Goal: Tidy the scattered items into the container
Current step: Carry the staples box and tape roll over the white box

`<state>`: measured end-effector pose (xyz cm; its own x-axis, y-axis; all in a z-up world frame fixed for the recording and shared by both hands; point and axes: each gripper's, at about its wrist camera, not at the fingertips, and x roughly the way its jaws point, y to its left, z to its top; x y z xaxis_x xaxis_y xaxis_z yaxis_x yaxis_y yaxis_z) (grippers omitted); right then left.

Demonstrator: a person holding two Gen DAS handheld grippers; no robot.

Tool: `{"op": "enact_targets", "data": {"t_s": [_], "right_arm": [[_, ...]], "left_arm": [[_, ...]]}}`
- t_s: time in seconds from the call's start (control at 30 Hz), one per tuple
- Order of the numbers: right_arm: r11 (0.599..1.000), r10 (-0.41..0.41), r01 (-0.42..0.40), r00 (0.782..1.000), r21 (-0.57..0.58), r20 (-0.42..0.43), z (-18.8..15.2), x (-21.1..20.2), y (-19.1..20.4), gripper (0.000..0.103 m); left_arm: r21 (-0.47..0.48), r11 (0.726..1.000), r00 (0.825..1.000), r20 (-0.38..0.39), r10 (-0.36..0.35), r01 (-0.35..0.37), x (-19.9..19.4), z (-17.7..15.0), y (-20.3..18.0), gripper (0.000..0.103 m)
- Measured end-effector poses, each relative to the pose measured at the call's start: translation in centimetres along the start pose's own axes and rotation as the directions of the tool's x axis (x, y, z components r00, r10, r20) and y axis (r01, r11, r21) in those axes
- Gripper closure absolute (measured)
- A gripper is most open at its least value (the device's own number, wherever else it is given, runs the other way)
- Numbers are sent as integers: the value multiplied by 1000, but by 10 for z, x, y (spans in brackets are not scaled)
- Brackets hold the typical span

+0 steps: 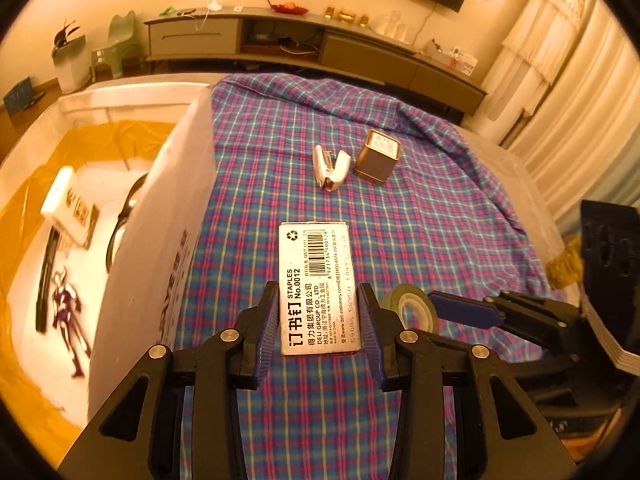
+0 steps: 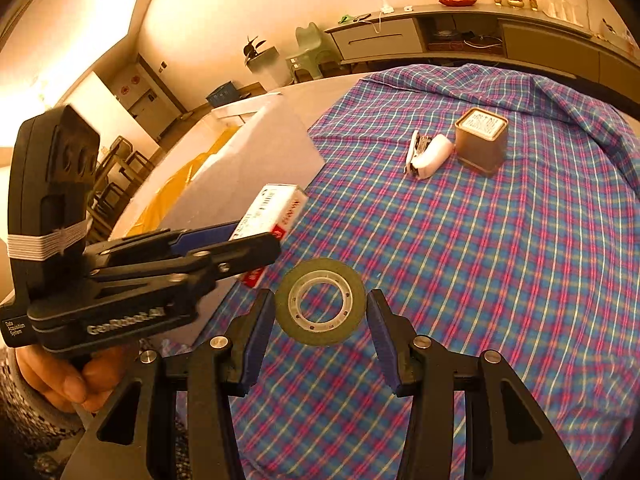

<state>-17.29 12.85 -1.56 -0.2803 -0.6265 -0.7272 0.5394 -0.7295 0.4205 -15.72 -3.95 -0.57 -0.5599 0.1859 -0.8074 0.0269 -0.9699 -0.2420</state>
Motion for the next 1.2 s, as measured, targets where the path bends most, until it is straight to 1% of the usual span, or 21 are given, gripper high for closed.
{"op": "enact_targets", "data": {"t_s": [0.3, 0.53, 0.7, 0.83, 1.03, 1.2], "right_arm": [[1000, 16, -17, 1000, 4, 17, -24, -11, 26, 54], [999, 40, -40, 999, -13, 27, -34, -15, 51, 54], [998, 63, -62, 998, -28, 30, -34, -16, 68, 54], [996, 83, -82, 996, -47, 33, -33, -19, 84, 54], [991, 105, -102, 994, -91, 34, -27, -21, 109, 54], [986, 109, -104, 993, -131, 32, -17, -21, 126, 54]], "left_arm": [[-10, 1000, 999, 29, -21, 22, -40, -30, 18, 63], [-2, 999, 999, 29, -45, 45, -61, -51, 28, 63], [35, 998, 997, 61, -47, 45, -83, -63, 31, 63], [51, 998, 996, 71, -51, 48, -97, -73, 36, 63], [16, 998, 994, 92, -64, 63, -119, -77, 58, 63], [-29, 998, 991, 125, -53, 57, -135, -74, 83, 63]]}}
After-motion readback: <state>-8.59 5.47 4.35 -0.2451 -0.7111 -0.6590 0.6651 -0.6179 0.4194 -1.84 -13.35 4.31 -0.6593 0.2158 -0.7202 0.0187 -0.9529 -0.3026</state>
